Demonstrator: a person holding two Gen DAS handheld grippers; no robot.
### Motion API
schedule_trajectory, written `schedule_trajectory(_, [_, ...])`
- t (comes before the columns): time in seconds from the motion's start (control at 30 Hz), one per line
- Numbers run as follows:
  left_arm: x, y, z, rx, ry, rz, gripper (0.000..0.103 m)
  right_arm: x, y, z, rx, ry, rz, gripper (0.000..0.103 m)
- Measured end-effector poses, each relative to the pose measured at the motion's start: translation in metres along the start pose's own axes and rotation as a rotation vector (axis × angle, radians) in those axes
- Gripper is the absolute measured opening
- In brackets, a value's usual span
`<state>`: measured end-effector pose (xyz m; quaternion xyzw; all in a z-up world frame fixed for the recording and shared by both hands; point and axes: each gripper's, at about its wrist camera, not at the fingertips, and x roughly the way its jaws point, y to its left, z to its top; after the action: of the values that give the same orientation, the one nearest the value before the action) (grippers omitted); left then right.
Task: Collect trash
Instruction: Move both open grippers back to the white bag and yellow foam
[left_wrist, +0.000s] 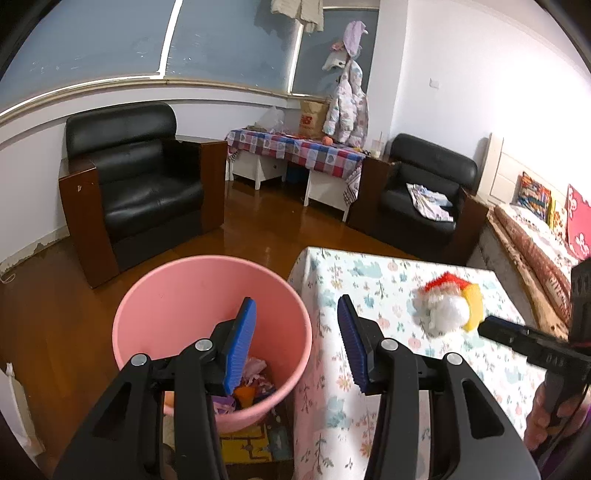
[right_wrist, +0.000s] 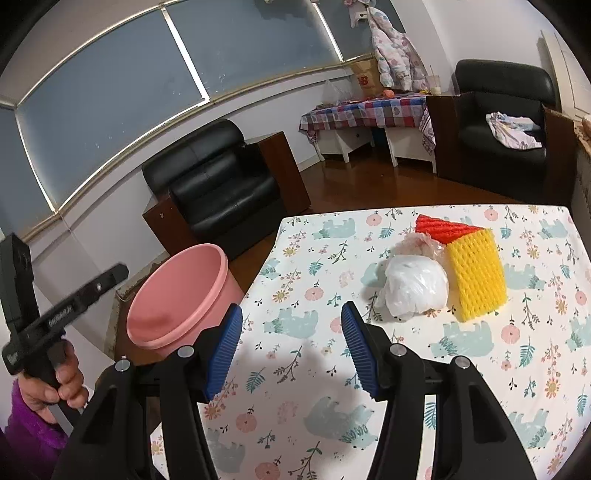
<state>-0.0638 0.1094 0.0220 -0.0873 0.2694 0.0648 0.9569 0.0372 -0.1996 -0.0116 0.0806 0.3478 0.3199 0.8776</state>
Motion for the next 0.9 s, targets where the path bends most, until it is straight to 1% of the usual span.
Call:
schedule_trajectory(0.1, [-0.003, 0.003, -0.010, 0.015, 0.013, 0.011, 0.046, -0.001, 0.000, -0.001, 0.011, 0.000, 0.004, 0.055])
schedule_trajectory(0.2, [-0.005, 0.002, -0.016, 0.030, 0.013, 0.007, 0.046, -0.007, 0.000, -0.002, -0.001, -0.008, -0.021, 0.055])
schedule_trajectory(0.3, [-0.002, -0.005, -0.014, 0.039, 0.020, -0.036, 0.046, -0.022, -0.006, -0.003, -0.009, -0.031, -0.065, 0.055])
schedule_trajectory(0.33, [0.001, -0.010, -0.012, 0.042, 0.027, -0.059, 0.046, -0.030, -0.009, -0.005, -0.013, -0.040, -0.093, 0.055])
schedule_trajectory(0.47, [0.018, -0.039, -0.006, 0.052, 0.066, -0.165, 0.046, -0.053, -0.027, -0.008, -0.021, -0.065, -0.180, 0.055])
schedule_trajectory(0.57, [0.034, -0.065, -0.002, 0.070, 0.095, -0.229, 0.046, -0.063, -0.043, -0.010, -0.008, -0.074, -0.231, 0.055])
schedule_trajectory(0.67, [0.045, -0.088, -0.002, 0.094, 0.110, -0.269, 0.046, -0.066, -0.061, -0.008, 0.017, -0.078, -0.263, 0.055])
schedule_trajectory(0.77, [0.056, -0.112, -0.004, 0.120, 0.121, -0.285, 0.046, -0.066, -0.077, -0.005, 0.037, -0.078, -0.283, 0.055])
schedule_trajectory(0.9, [0.075, -0.145, -0.010, 0.148, 0.168, -0.330, 0.046, -0.054, -0.094, 0.002, 0.047, -0.064, -0.301, 0.055])
